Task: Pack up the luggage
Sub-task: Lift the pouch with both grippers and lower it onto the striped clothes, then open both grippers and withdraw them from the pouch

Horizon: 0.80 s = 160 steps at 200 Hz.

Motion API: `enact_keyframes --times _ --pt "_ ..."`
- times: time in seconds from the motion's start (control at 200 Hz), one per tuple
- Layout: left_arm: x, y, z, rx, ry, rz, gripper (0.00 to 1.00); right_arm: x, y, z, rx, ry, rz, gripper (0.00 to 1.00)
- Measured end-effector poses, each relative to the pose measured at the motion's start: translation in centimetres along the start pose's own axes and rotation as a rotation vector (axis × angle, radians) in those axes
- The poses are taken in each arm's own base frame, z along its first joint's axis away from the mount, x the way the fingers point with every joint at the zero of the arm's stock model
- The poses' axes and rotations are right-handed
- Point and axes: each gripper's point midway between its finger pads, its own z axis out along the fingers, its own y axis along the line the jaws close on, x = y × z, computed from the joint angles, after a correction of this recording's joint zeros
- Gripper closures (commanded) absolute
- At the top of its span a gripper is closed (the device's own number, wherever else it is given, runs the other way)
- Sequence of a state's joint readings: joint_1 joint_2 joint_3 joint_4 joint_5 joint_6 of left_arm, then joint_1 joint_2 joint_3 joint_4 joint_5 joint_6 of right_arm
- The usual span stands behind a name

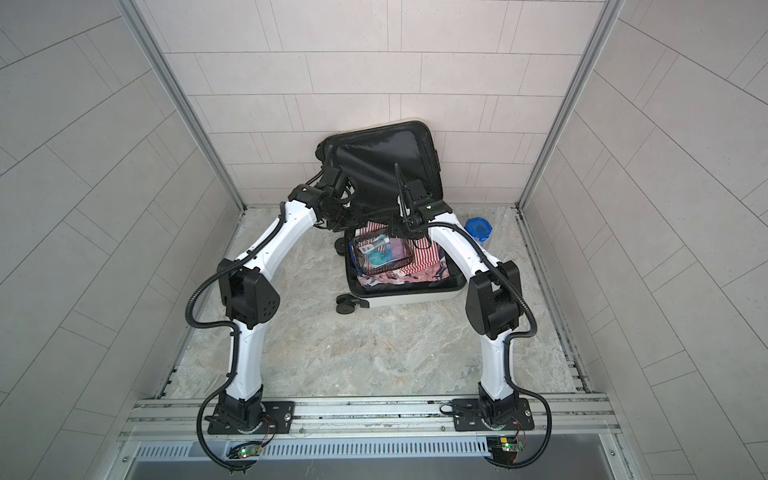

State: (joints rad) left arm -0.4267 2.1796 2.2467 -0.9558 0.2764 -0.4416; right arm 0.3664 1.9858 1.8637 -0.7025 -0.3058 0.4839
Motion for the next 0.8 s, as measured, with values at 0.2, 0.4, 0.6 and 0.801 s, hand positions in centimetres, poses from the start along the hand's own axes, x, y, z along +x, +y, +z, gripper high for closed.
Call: enact_keyframes --times 0.2,0.4,0.6,0.801 --pt "0.8 -1.6 3.3 0.037 0.027 -0.011 0.52 1.5 -0.9 1.0 0.016 0.039 0.006 0.60" --pt "1.9 -0.3 7.3 0.008 0.070 -0.036 0.54 3.6 -2.1 2.6 0.036 0.081 0.016 0.60" --pt "2.0 0.7 8.8 -0.016 0.079 -0.043 0.54 3.6 -2.2 2.7 0.039 0.080 0.013 0.56" --pt "-0.3 -0.4 7.1 0.004 0.009 -0.029 0.48 3.2 -2.7 1.5 0.052 0.077 0.005 0.47"
